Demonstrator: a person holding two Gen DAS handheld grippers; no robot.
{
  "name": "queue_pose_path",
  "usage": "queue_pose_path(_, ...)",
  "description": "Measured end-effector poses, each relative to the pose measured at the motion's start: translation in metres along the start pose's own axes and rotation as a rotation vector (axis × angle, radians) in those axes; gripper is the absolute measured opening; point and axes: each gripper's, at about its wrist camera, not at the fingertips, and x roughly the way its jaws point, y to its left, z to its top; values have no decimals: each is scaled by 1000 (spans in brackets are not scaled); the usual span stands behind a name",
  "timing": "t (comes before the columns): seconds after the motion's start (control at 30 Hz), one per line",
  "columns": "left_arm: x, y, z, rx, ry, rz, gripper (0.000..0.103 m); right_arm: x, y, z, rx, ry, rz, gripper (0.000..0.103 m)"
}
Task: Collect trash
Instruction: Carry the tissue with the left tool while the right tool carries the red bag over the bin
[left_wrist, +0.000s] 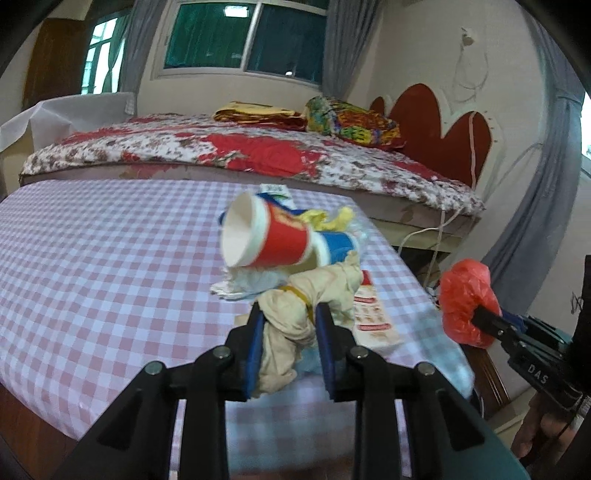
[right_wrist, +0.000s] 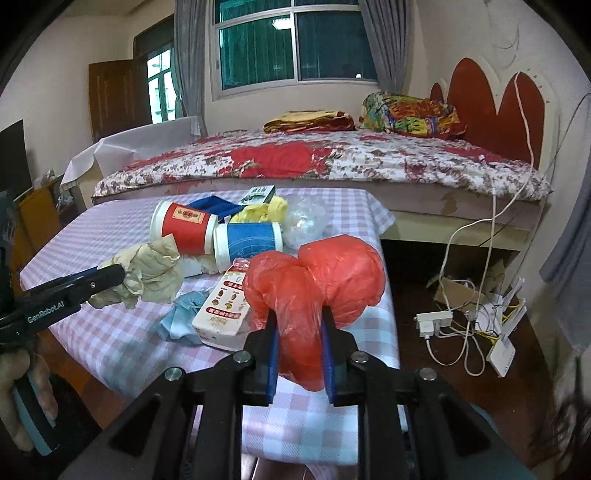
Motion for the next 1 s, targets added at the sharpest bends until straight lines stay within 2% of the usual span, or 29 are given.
queue_pose_path(0.3, -2, -65, -10, 114, 23, -122, 29, -42, -37, -24, 51, -5, -77, 21)
queue_pose_path(0.57, 8, -136, -28, 223, 79, -255, 29, -80, -94, -54, 122, 13, -186, 21)
queue_pose_path(0.77, 14, -187, -51, 286, 137, -339, 29, -102, -140, -82, 190, 48, -252, 21)
queue_pose_path(1.0, 25, -236, -91, 348, 224, -391, 29, -112, -172, -122, 231, 120, -277, 21)
